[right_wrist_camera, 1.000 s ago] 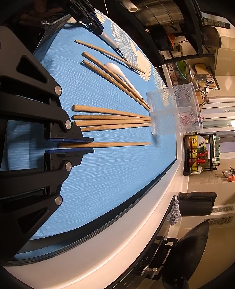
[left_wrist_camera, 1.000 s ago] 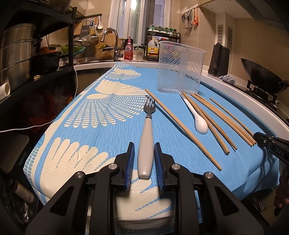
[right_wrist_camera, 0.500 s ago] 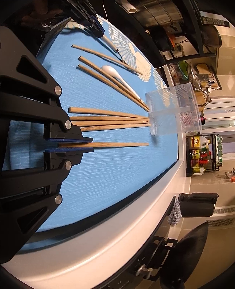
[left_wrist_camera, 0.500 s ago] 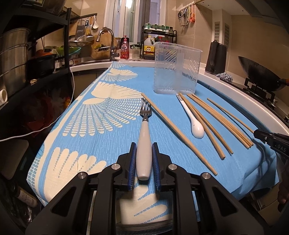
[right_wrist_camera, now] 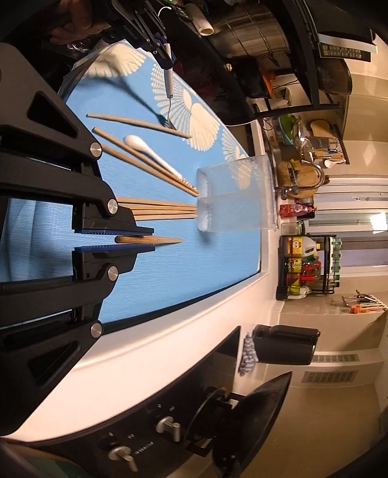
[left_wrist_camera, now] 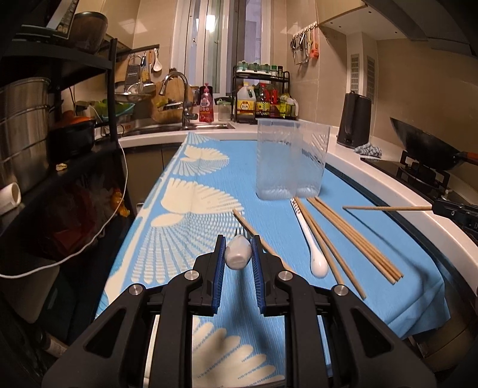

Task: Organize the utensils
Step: 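Lift the fork with the left tool while the right tool lifts its chopstick, then lower the fork into the clear container and open the left tool while the right drops its chopstick in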

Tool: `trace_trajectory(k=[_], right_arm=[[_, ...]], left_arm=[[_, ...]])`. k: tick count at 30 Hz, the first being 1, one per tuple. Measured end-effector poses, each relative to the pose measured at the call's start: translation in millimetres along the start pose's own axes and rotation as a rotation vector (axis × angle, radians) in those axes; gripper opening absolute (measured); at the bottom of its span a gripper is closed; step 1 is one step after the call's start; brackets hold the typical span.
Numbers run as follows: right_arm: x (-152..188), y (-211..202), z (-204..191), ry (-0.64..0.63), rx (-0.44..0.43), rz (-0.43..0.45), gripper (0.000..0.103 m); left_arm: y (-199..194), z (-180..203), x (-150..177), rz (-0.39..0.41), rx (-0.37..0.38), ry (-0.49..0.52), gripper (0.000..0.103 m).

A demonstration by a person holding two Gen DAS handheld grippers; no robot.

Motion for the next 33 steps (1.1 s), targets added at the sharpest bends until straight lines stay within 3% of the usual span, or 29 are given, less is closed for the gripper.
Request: trace_trajectory(k=[13, 20, 33], right_arm=[[-64, -20, 2, -0.005, -0.025, 0.083, 0.005], [-96, -13, 2, 0.007, -0.047, 0.094, 0.005], [-167, -10, -11, 0.017, -0.107, 0.092, 0.005]], left_arm=[[2, -10, -66, 0.059, 0.019, -0.002, 0.017], [13, -7, -97, 0.019, 0.083, -0.017, 0.017], [34, -1, -152, 0.014, 0.12, -0.038, 0.016]])
Point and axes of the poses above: each gripper's, at about its wrist camera, not at the fingertips, and y roughly the way its jaws point, z to its right, x to its underside, the point moved 10 cm from there along y, roughly the way its jaws point, and after that the axes turned 4 degrees about x, right-handed, at the moved point
